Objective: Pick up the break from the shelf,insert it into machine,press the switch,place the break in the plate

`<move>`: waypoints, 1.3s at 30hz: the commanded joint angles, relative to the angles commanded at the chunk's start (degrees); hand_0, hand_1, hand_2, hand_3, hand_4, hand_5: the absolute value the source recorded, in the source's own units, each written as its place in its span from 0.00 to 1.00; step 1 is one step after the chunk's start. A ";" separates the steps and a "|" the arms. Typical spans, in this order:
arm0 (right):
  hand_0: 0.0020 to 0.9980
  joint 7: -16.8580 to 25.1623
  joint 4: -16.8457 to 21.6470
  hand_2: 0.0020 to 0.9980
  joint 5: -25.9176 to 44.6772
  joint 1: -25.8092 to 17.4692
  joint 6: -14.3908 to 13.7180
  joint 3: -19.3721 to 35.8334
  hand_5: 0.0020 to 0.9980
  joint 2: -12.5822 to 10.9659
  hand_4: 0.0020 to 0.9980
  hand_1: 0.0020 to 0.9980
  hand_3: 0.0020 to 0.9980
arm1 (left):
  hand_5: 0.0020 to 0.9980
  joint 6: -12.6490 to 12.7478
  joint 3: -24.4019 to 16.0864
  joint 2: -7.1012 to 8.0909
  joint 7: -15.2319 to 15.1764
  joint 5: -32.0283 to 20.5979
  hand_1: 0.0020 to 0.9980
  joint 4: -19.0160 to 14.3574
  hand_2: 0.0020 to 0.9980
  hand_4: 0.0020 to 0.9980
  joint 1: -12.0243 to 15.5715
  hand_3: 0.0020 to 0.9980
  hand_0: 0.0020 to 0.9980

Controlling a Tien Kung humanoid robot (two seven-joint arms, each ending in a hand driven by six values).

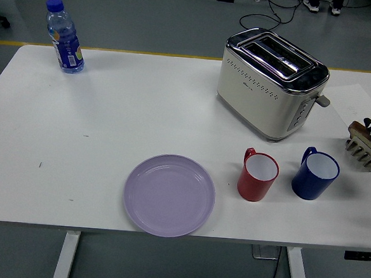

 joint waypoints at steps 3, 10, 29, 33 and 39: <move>0.93 -1.35 -0.62 0.92 -4.84 1.03 1.54 -1.61 0.10 -0.49 0.82 0.85 0.92 | 1.00 -0.01 0.03 0.00 0.01 0.08 0.53 0.00 0.66 0.60 -0.01 0.79 0.43; 0.93 -4.22 -2.82 0.92 -21.60 3.14 4.51 -5.19 0.11 -0.41 0.82 0.86 0.92 | 1.00 -0.03 0.31 0.00 0.05 -0.05 0.53 0.00 0.65 0.60 -0.08 0.78 0.42; 0.87 -10.35 -9.68 0.85 -35.30 8.55 6.63 -10.66 0.14 0.29 0.79 0.80 0.86 | 1.00 0.01 0.47 0.00 0.08 -0.12 0.53 0.00 0.65 0.59 -0.30 0.77 0.43; 0.79 -12.14 -11.55 0.76 -35.30 9.68 5.65 -11.21 0.14 0.85 0.78 0.74 0.83 | 1.00 0.01 0.64 0.00 0.05 -0.22 0.53 0.00 0.65 0.59 -0.39 0.77 0.43; 0.73 -15.26 -13.28 0.71 -35.30 11.14 5.78 -12.06 0.14 0.65 0.77 0.69 0.79 | 1.00 0.15 0.73 0.00 -0.09 -0.46 0.53 0.00 0.64 0.59 -0.44 0.77 0.43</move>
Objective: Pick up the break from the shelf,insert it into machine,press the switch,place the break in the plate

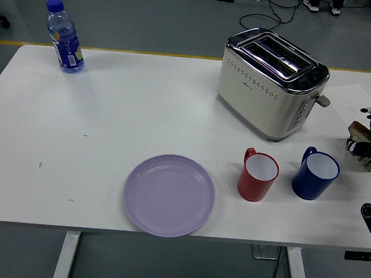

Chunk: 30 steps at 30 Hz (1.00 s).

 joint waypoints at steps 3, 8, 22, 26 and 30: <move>0.61 -1.11 -0.49 0.61 0.00 0.39 0.18 -0.31 0.14 0.01 0.76 0.61 0.72 | 1.00 0.07 0.01 0.00 -0.02 -0.04 0.53 0.00 0.65 0.59 0.02 0.77 0.43; 0.61 -2.54 -1.60 0.61 0.00 1.07 0.11 -1.27 0.14 0.00 0.76 0.61 0.72 | 1.00 0.12 -0.04 0.00 -0.01 0.07 0.53 0.00 0.65 0.59 0.13 0.77 0.43; 0.42 -5.08 -3.45 0.49 0.00 2.42 -3.27 -3.35 0.00 -0.91 0.53 0.45 0.54 | 1.00 0.17 -0.03 0.00 -0.10 0.06 0.52 0.00 0.64 0.59 0.23 0.77 0.43; 0.42 -5.67 -3.91 0.49 0.00 2.83 -2.99 -3.66 0.00 -1.03 0.53 0.45 0.54 | 1.00 0.20 0.01 0.00 -0.14 -0.05 0.52 0.00 0.64 0.59 0.13 0.77 0.43; 0.38 -6.06 -4.13 0.47 0.00 3.09 -2.91 -3.87 0.00 -1.24 0.49 0.42 0.52 | 1.00 0.22 0.03 0.00 -0.15 -0.11 0.52 0.00 0.64 0.59 0.05 0.77 0.43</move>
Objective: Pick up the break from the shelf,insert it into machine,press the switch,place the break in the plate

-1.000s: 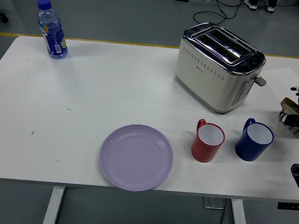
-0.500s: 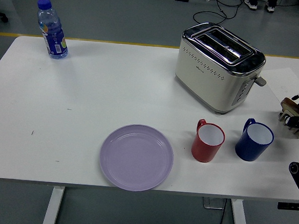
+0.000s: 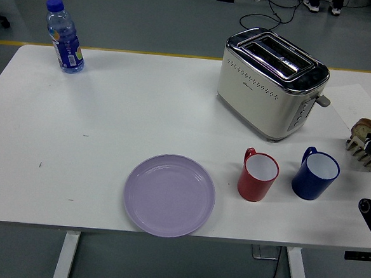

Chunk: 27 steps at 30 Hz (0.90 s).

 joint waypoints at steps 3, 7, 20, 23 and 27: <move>0.35 -0.19 0.23 0.46 0.00 0.12 -0.58 0.02 0.00 -0.24 0.47 0.40 0.51 | 1.00 0.02 0.02 0.00 -0.01 -0.06 0.52 0.00 0.64 0.59 -0.03 0.77 0.43; 0.35 -0.33 1.45 0.46 0.00 0.31 -1.46 0.37 0.00 -0.99 0.47 0.40 0.51 | 1.00 0.05 0.12 0.00 -0.05 -0.19 0.52 0.00 0.64 0.59 -0.06 0.77 0.43; 0.29 -0.24 10.49 0.44 0.00 2.64 -4.03 2.83 0.00 -5.90 0.45 0.38 0.50 | 1.00 0.04 -0.08 0.00 -0.01 -0.05 0.52 0.00 0.64 0.59 -0.09 0.77 0.43; 0.27 0.19 13.84 0.43 0.00 4.03 -5.55 2.90 0.00 -6.95 0.45 0.36 0.50 | 1.00 0.04 -0.12 0.00 0.01 -0.05 0.52 0.00 0.64 0.59 -0.04 0.77 0.43; 0.26 1.12 16.05 0.43 0.00 5.72 -7.39 2.69 0.00 -6.53 0.45 0.35 0.50 | 1.00 0.06 -0.06 0.00 0.05 -0.09 0.52 0.00 0.64 0.59 -0.02 0.77 0.43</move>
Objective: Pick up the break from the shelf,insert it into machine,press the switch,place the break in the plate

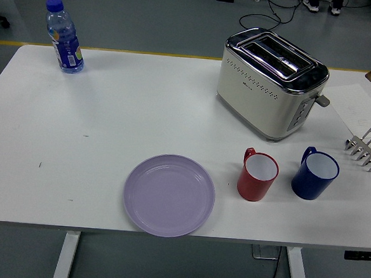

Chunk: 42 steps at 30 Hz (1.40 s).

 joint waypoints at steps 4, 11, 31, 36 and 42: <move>0.26 0.97 1.08 0.43 0.00 2.38 -2.20 -1.09 0.00 1.25 0.45 0.35 0.50 | 1.00 -0.01 0.15 0.00 0.00 -0.11 0.52 0.00 0.64 0.59 -0.04 0.77 0.43; 0.24 1.95 0.41 0.42 0.00 6.98 -4.79 -2.55 0.00 4.83 0.45 0.34 0.49 | 1.00 0.10 0.10 0.00 0.04 -0.13 0.52 0.00 0.64 0.59 -0.07 0.77 0.43; 0.22 10.93 -16.21 0.39 11.73 17.59 -12.71 -7.82 0.00 16.20 0.47 0.32 0.49 | 1.00 0.43 1.38 0.00 0.29 -0.88 0.52 0.00 0.64 0.59 0.02 0.77 0.43; 0.22 12.62 -20.62 0.39 12.73 19.03 -13.51 -9.65 0.00 18.84 0.47 0.32 0.49 | 1.00 0.55 1.61 0.00 0.39 -0.89 0.52 0.00 0.64 0.59 0.19 0.77 0.43; 0.22 13.37 -24.35 0.39 14.21 19.60 -13.85 -11.69 0.00 20.82 0.47 0.32 0.49 | 1.00 0.66 1.65 0.00 0.44 -0.59 0.51 0.00 0.63 0.59 0.31 0.77 0.43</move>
